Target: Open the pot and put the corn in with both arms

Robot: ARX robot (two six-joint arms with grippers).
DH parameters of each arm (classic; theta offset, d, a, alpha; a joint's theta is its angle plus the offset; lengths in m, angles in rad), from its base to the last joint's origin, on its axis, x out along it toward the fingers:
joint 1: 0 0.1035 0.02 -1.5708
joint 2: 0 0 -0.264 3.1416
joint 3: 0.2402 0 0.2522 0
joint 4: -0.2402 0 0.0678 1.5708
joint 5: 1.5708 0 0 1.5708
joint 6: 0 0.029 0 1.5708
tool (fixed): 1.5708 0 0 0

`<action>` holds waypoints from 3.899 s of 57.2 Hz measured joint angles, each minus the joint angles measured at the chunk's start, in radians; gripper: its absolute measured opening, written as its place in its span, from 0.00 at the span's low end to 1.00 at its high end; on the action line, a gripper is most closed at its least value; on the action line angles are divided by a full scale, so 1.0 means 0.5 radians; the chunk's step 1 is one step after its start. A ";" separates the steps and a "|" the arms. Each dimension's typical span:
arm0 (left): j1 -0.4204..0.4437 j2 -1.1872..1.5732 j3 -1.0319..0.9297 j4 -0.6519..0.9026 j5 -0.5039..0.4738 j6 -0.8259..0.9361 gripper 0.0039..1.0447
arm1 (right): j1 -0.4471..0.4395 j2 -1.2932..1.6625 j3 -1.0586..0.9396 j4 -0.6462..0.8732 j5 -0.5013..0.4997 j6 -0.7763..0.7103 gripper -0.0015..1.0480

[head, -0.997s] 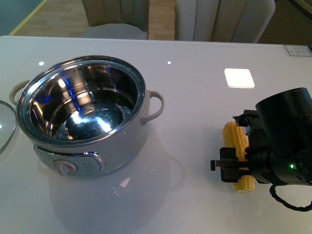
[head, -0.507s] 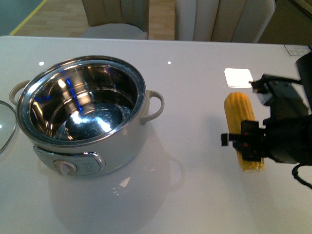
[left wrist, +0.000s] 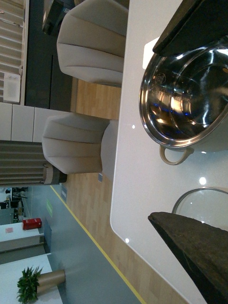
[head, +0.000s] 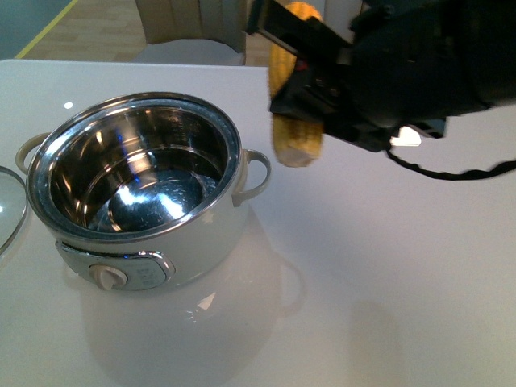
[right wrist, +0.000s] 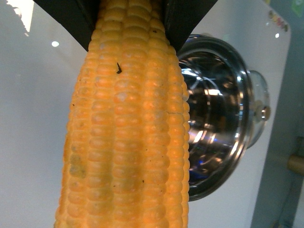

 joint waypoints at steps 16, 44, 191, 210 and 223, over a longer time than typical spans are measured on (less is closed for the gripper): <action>0.000 0.000 0.000 0.000 0.000 0.001 0.94 | 0.130 0.350 0.386 -0.057 0.011 0.311 0.18; 0.000 0.000 0.001 0.000 0.000 0.001 0.94 | 0.304 0.773 0.894 -0.338 0.051 0.357 0.16; 0.000 -0.001 0.000 0.000 -0.001 0.001 0.94 | -1.098 -2.895 -1.883 0.290 0.358 -1.300 0.02; 0.000 -0.001 0.000 0.000 -0.001 0.001 0.94 | -1.098 -3.156 -1.883 0.032 0.358 -1.300 0.02; 0.000 -0.001 0.000 0.000 -0.001 0.001 0.94 | -1.099 -3.267 -1.883 -0.079 0.358 -1.300 0.02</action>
